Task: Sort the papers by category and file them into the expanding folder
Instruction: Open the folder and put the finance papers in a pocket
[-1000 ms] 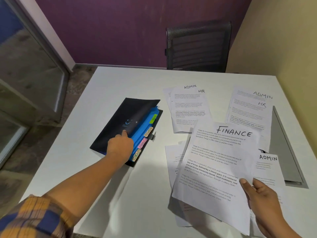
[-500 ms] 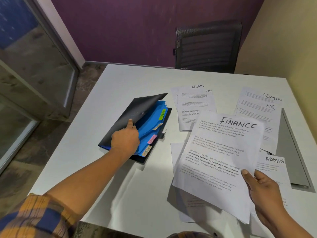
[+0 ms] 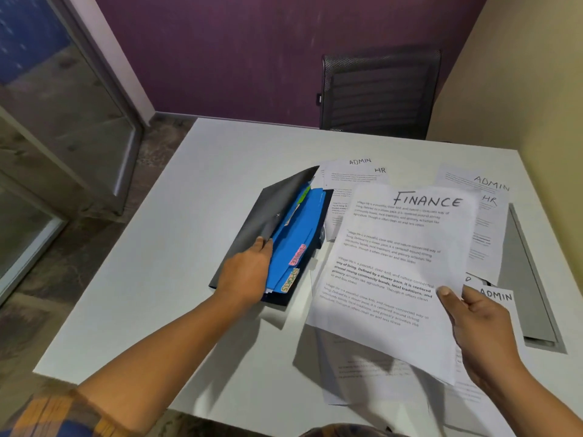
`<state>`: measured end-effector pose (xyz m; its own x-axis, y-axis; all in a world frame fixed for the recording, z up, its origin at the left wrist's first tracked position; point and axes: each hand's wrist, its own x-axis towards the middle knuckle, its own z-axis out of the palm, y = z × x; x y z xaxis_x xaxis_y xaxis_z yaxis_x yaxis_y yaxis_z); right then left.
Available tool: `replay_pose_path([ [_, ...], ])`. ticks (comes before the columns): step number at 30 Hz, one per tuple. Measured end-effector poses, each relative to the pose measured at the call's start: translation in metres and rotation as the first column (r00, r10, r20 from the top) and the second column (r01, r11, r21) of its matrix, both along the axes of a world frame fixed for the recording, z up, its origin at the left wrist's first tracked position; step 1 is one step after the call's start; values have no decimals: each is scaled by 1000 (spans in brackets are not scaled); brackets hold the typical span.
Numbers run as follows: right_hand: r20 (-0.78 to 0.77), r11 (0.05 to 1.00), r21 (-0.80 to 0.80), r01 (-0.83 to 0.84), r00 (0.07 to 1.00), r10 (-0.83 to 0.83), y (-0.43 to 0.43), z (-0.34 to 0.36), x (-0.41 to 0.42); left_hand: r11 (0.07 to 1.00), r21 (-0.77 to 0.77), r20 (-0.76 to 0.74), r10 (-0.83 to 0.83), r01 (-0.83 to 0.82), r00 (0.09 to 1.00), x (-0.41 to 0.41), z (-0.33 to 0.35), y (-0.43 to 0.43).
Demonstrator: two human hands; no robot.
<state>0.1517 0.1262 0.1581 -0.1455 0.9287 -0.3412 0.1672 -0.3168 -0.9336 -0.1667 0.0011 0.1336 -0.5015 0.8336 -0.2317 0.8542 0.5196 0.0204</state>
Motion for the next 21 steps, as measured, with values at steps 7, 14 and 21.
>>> replay_pose_path([
  [7,-19,995,92,-42,999,44,23,26,-39,988,138,235,30,-64,972,27,-5,-6],
  [14,292,936,317,-155,955,59,39,36,-68,950,230,339,126,-212,932,55,3,-8],
  [21,404,860,418,-294,908,114,32,48,-93,924,248,471,149,-292,870,68,4,-12],
])
